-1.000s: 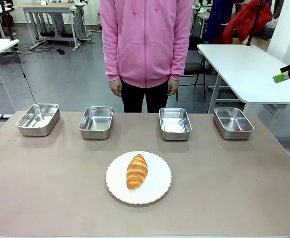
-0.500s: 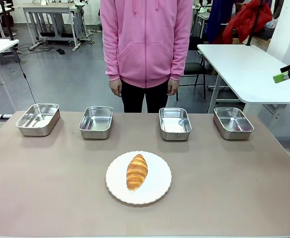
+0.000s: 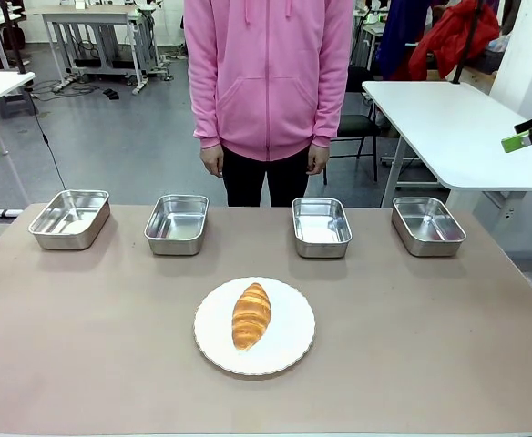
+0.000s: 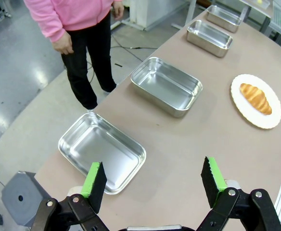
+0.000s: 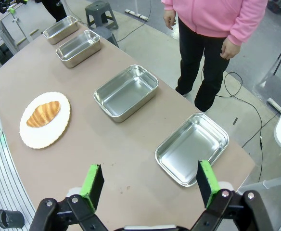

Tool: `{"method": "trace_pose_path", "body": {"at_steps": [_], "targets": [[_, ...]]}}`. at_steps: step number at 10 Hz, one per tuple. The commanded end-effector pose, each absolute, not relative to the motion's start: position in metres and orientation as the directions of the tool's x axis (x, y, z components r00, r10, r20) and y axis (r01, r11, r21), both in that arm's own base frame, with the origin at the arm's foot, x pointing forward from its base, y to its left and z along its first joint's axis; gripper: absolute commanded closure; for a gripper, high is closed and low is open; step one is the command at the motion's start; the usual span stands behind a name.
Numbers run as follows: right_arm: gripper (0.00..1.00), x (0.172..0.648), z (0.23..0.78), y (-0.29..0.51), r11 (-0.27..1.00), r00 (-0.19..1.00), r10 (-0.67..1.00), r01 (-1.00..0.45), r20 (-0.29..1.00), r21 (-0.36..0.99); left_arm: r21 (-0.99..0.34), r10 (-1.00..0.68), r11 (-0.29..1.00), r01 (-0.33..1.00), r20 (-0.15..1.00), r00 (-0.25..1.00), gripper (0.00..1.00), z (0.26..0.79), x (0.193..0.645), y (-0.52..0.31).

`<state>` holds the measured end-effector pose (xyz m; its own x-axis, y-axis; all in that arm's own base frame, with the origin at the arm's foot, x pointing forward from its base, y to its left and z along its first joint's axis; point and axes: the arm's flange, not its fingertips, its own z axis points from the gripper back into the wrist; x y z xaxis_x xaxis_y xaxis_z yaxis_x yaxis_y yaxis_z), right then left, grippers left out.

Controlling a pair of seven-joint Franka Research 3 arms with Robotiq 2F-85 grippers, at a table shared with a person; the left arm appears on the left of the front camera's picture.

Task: Place the bread in the container.
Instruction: Place the Butter Roll into the Airtight Container indicated by the human.

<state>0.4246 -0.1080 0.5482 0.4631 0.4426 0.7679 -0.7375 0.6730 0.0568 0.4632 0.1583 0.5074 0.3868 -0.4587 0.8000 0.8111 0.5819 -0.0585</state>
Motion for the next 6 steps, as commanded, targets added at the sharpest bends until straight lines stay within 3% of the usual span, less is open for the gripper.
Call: {"method": "trace_pose_path", "body": {"at_steps": [1, 6], "targets": [[0.0, 0.4255, 0.5484, -0.1076, 0.669, 0.455, 0.437, -0.741, 0.776, 0.058, -0.055, -0.462, 0.581, 0.812, 0.799, 0.385, 0.0, 0.5081, 0.4632, 0.1577], [0.0, 0.4255, 0.5484, -0.1076, 0.669, 0.455, 0.437, -0.741, 0.776, 0.058, -0.055, -0.462, 0.581, 0.812, 0.799, 0.385, 0.0, 0.5081, 0.4632, 0.1577]]}}
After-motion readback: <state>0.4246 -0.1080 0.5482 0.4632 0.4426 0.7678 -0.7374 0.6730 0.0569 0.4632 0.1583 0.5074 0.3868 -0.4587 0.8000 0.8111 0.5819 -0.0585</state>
